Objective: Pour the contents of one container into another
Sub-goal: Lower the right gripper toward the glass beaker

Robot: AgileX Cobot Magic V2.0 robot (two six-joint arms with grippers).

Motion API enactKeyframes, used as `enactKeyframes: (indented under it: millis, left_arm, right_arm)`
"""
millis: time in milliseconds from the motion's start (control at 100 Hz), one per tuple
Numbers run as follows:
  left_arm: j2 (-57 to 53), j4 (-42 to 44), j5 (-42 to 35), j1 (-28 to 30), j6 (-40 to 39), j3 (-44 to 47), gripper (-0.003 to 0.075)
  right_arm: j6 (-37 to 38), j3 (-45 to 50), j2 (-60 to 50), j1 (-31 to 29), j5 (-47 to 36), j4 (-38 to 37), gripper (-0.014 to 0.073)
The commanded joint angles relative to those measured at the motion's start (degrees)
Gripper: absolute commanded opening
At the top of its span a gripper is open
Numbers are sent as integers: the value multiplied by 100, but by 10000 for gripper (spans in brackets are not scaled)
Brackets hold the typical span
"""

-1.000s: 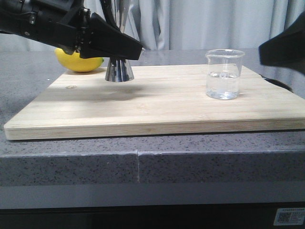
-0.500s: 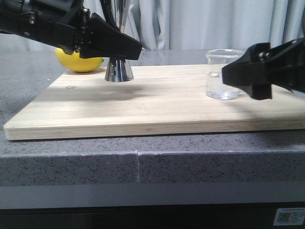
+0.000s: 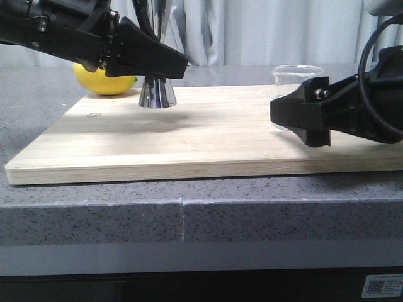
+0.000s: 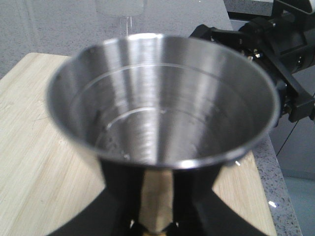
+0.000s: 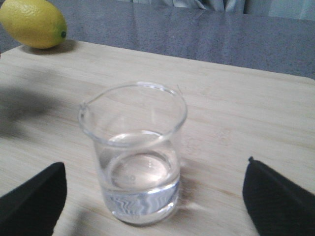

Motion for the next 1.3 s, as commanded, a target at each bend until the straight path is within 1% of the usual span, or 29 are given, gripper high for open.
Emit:
enactKeyframes:
  millis: [0,340,920,1290]
  left_arm:
    - [-318,-437,612,-33,-32,-135,18]
    - [-318,-437,612,-33,-32,-135,18]
    - [-318,-426,612,-33,-32,-135,18]
    - [-318,-426,612,-33,-32,-135,18]
  right_arm:
    - [0,-159,-44,1,-595,-117,658]
    - [35,-159,210,1,-1016,-180,658]
    - [35,-430,395,1,-961,-182,657]
    - [35,-454,544,1,-1132,-191,657]
